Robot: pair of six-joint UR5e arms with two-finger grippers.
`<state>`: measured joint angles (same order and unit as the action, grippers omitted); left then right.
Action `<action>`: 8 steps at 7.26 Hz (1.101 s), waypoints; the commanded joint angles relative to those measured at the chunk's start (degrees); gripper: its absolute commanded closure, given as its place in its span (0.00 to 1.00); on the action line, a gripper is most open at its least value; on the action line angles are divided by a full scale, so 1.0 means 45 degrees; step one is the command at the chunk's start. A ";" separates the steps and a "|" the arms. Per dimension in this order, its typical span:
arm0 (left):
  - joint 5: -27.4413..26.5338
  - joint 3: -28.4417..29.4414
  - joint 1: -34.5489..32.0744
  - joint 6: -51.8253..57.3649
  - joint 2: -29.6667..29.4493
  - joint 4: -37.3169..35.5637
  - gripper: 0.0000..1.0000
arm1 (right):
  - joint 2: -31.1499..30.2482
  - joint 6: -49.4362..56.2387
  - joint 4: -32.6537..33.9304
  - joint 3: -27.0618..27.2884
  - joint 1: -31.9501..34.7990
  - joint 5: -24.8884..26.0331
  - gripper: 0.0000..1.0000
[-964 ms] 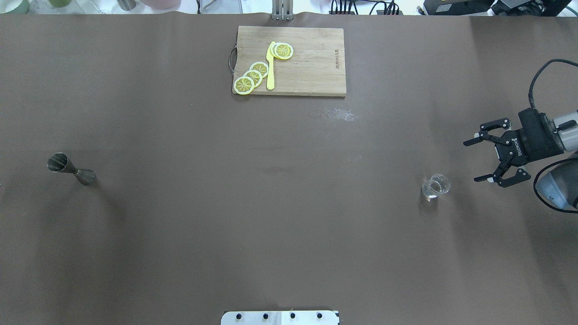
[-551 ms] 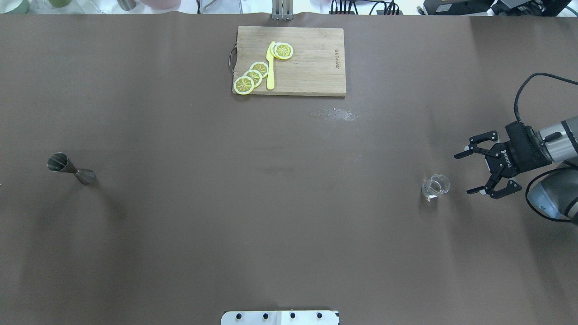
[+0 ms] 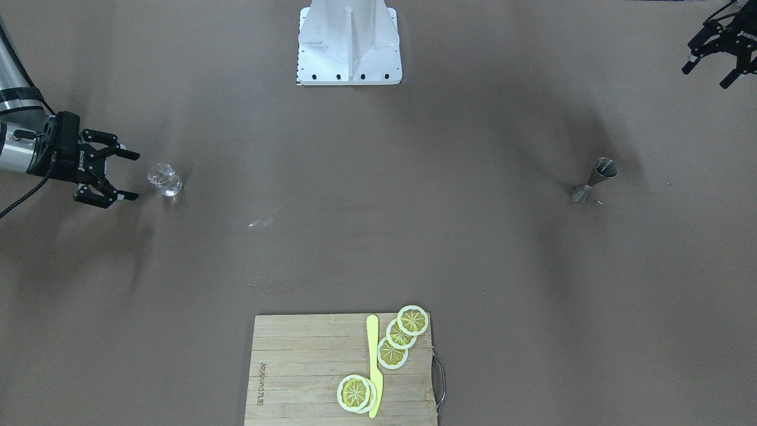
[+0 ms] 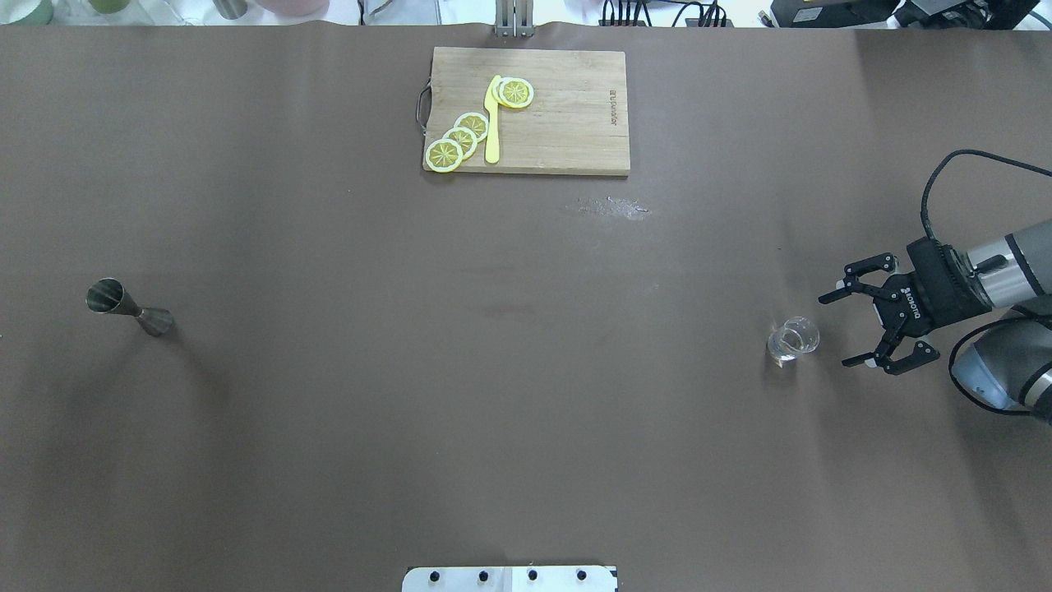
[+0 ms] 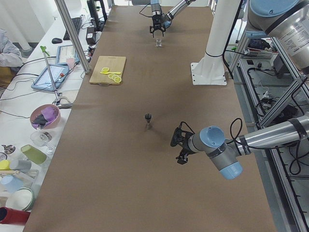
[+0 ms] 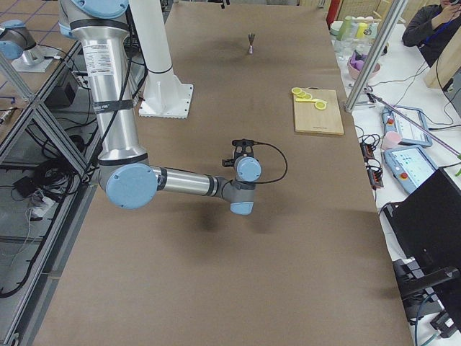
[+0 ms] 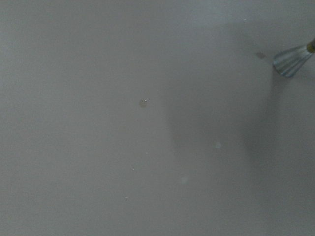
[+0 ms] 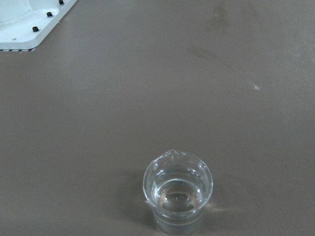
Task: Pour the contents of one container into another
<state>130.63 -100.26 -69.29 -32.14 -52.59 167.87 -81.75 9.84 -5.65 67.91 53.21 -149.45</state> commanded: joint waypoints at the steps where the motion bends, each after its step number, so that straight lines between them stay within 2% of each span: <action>1: -0.1364 -0.0277 0.0162 -0.0317 -0.0555 -0.0292 0.02 | 0.0099 0.0000 -0.0052 -0.0034 -0.0143 0.0241 0.00; 2: -0.1720 -0.0394 0.0549 -0.0319 -0.0482 0.0635 0.02 | 0.0139 0.0000 -0.0052 -0.0034 -0.0337 0.0630 0.00; 3: -0.2999 -0.0434 0.1520 -0.0319 -0.0462 0.0837 0.02 | 0.0275 0.0000 -0.0052 -0.0053 -0.0552 0.0924 0.00; 4: -0.5990 -0.0570 0.3618 -0.0319 -0.0442 0.1651 0.02 | 0.0450 -0.0019 -0.0052 -0.0266 -0.0651 0.0985 0.00; 5: -0.8147 -0.0552 0.5089 -0.0338 0.0022 0.2820 0.02 | 0.0510 -0.0019 -0.0072 -0.0268 -0.0652 0.1005 0.00; 7: -0.9335 -0.0494 0.5822 -0.0358 0.0144 0.4249 0.02 | 0.0530 0.0000 -0.0072 -0.0307 -0.0768 0.1005 0.00; 8: -1.1873 -0.0474 0.7760 -0.0841 0.0163 0.4973 0.02 | 0.0530 0.0000 -0.0072 -0.0326 -0.0866 0.1005 0.00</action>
<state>87.67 -102.52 -42.28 -34.22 -52.07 185.98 -79.41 9.84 -5.97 66.58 49.81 -144.95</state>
